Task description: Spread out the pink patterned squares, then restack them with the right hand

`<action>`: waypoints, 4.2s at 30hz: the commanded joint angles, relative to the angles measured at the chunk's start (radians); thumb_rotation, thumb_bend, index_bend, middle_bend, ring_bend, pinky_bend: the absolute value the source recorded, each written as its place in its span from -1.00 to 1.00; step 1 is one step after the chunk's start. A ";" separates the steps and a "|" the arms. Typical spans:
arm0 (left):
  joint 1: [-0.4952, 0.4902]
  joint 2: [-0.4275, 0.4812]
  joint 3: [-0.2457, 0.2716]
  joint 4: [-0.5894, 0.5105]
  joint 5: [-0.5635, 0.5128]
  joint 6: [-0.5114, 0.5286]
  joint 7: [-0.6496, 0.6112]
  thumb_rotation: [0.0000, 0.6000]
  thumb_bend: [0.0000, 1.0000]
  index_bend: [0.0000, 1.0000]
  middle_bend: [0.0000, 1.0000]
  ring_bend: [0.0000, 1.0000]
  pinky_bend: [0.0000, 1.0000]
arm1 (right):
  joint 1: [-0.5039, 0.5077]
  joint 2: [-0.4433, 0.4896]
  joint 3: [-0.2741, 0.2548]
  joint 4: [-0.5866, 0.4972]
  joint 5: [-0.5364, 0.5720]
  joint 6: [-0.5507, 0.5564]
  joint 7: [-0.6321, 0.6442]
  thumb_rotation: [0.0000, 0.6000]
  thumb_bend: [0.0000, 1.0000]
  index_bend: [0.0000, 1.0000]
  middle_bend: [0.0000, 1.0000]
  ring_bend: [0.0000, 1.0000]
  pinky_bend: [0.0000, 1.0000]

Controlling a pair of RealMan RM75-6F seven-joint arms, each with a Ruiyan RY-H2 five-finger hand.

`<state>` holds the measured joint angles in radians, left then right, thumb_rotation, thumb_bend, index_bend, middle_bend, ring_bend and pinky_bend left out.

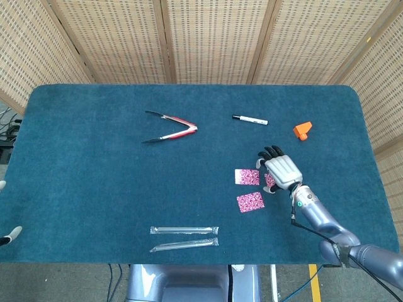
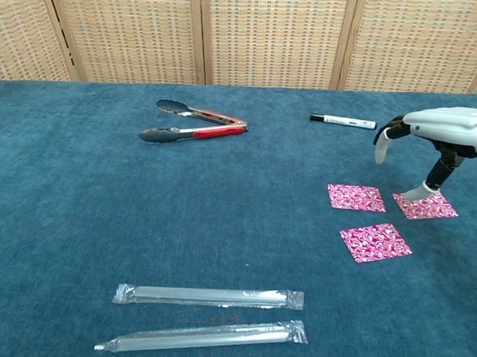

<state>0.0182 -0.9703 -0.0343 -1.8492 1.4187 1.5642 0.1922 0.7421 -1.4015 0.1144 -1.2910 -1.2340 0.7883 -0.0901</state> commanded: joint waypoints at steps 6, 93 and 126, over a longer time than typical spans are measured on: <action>0.010 0.003 0.004 0.008 0.000 0.008 -0.017 1.00 -0.76 -0.84 -1.00 -1.00 -1.00 | 0.018 -0.078 0.030 0.055 0.050 0.004 -0.040 1.00 -0.58 -0.31 -0.64 -1.00 -1.00; 0.020 0.009 0.000 0.020 0.002 0.005 -0.027 1.00 -0.76 -0.84 -1.00 -1.00 -1.00 | 0.059 -0.241 0.021 0.310 -0.002 -0.066 -0.060 1.00 -0.58 -0.31 -0.63 -1.00 -1.00; 0.016 0.004 -0.002 0.026 -0.009 -0.004 -0.025 1.00 -0.76 -0.84 -1.00 -1.00 -1.00 | 0.093 -0.236 0.033 0.319 0.057 -0.147 -0.129 1.00 -0.54 -0.28 -0.63 -1.00 -1.00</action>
<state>0.0345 -0.9662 -0.0367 -1.8228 1.4092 1.5600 0.1669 0.8309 -1.6410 0.1441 -0.9671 -1.1825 0.6461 -0.2132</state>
